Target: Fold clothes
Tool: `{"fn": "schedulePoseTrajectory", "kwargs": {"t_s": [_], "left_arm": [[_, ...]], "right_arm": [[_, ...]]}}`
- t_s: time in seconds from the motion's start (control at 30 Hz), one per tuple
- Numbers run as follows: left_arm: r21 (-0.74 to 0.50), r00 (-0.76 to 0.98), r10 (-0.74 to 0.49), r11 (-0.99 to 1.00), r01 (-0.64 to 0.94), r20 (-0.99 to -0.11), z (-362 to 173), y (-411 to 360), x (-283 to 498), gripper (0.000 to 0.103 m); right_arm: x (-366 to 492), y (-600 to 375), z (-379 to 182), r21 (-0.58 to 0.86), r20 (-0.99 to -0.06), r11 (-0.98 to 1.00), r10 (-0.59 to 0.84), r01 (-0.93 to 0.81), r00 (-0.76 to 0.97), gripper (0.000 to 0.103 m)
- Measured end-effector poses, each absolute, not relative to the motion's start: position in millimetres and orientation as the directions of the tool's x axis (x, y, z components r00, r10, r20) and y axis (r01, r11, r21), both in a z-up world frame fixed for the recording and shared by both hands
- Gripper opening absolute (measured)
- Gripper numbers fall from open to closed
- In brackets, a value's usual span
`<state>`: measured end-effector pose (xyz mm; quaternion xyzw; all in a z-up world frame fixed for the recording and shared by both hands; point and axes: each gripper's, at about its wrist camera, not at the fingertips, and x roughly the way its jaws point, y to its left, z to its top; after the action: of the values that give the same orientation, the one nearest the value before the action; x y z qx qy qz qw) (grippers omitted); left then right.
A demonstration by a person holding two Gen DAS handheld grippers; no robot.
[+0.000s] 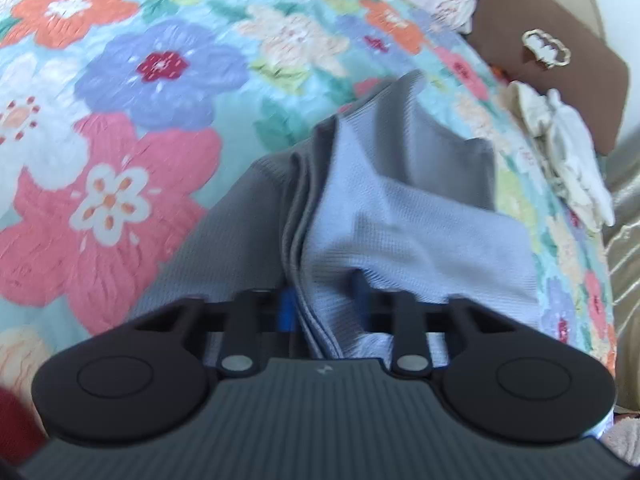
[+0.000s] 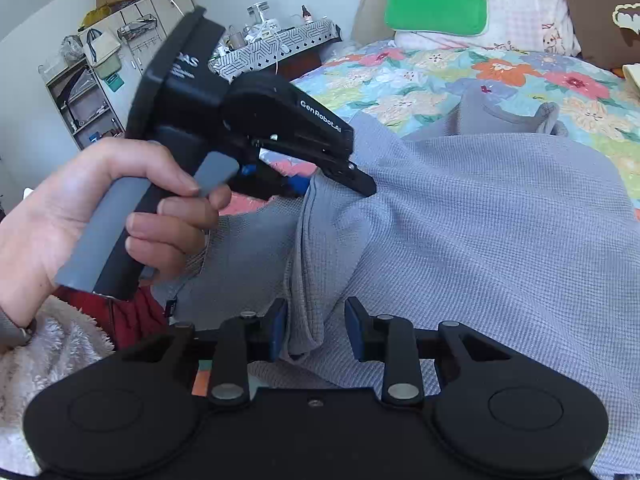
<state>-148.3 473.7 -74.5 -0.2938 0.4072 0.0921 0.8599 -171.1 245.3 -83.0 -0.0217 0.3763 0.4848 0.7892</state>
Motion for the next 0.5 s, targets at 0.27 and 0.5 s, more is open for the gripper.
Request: {"fn": "schedulePoseTrajectory", "kwargs": {"t_s": [0.27, 0.5], "left_arm": [[-0.417, 0.765, 0.007, 0.836, -0.358, -0.644, -32.0, 504.7, -180.0, 0.004], [-0.477, 0.609, -0.163, 0.784, -0.398, -0.776, -78.0, 506.7, -165.5, 0.008]], "right_arm": [[-176.5, 243.3, -45.1, 0.418, -0.536, 0.408, 0.832, -0.812, 0.143, 0.011], [-167.9, 253.4, -59.4, 0.49, -0.568, 0.43, 0.817, -0.758, 0.097, 0.011]]}}
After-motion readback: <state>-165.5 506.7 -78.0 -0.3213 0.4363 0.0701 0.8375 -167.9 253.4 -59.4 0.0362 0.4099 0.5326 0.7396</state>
